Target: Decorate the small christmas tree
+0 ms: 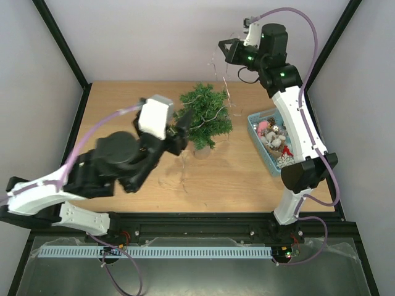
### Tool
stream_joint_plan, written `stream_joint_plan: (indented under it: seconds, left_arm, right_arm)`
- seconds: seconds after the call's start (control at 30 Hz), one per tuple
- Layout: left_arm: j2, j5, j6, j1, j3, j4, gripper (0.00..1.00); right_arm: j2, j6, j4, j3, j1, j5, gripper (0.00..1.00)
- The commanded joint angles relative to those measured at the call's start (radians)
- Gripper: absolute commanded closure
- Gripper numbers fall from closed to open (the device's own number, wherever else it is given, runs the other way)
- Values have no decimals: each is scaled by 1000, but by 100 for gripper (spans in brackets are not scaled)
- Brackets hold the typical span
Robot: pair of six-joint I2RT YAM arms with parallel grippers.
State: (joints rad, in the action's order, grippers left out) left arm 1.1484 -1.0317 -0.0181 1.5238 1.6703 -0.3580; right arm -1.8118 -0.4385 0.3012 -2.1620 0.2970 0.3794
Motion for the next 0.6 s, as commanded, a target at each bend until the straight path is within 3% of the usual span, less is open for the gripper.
stream_joint_plan:
  seconds: [0.0, 0.1, 0.2, 0.4, 0.57]
  left_arm:
    - [127, 122, -121, -96, 72, -241, 34]
    - [160, 247, -128, -202, 39, -233, 29]
    - [204, 363, -139, -288, 22, -272, 34]
    - [195, 466, -120, -336, -112, -242, 34]
    - [243, 506, -102, -375, -126, -221, 34]
  right_arm:
    - [61, 11, 7, 8, 2, 19, 99]
    - [68, 15, 15, 10, 3, 20, 99]
    - [75, 12, 16, 20, 3, 27, 99]
    - [83, 16, 10, 44, 3, 39, 99]
    - [89, 26, 6, 61, 2, 36, 99]
